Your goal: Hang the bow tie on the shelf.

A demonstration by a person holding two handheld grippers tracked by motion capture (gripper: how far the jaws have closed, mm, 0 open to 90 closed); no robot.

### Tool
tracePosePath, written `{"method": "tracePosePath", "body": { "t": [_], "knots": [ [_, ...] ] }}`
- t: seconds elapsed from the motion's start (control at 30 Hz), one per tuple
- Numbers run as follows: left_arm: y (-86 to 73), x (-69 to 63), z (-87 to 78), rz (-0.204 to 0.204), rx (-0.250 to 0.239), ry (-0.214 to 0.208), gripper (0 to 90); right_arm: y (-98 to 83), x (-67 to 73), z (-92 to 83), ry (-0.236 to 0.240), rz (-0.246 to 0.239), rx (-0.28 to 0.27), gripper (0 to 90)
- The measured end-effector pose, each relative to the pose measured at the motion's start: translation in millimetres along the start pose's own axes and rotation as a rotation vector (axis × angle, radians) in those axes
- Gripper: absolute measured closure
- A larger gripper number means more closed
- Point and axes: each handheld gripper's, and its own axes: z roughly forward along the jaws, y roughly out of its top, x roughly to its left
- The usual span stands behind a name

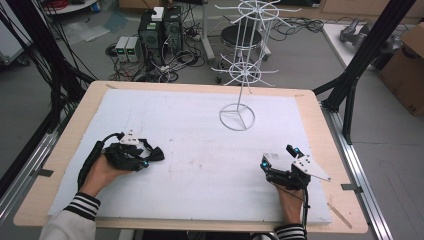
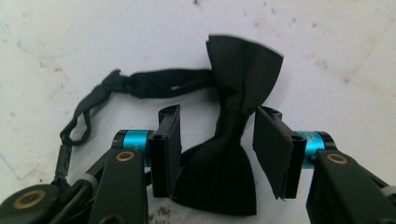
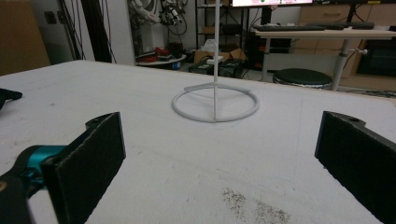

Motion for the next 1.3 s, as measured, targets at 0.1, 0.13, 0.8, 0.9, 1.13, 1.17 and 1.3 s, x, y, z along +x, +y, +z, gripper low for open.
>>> {"method": "tracePosePath", "body": {
  "t": [0.1,0.13,0.8,0.9,1.13,1.17,1.3],
  "knots": [
    [0.1,0.3,1.2,0.005,0.002,0.0,50.6,0.0,0.1,0.0,-0.001,-0.001,0.0,0.7],
    [0.4,0.3,1.4,0.004,0.003,0.0,51.5,0.0,0.2,-0.2,-0.001,0.0,0.003,0.7],
    [8.9,-2.8,7.7,0.014,0.058,-0.028,74.3,0.0,0.0,0.0,-0.001,-0.001,-0.001,0.7],
    [9.0,-3.1,7.6,0.01,0.058,-0.029,75.0,0.0,0.0,0.0,-0.001,0.0,-0.001,0.7],
    [9.4,-3.2,3.6,-0.007,0.016,-0.041,75.4,0.0,0.2,-0.1,-0.001,0.0,0.002,0.7],
    [9.6,-3.1,2.7,-0.012,0.009,-0.041,75.5,0.0,0.4,-0.3,0.0,0.002,0.003,0.7],
    [10.4,-2.3,-1.7,-0.017,-0.052,-0.035,75.5,0.0,0.6,-0.4,0.0,0.003,0.005,0.7]
  ]
}}
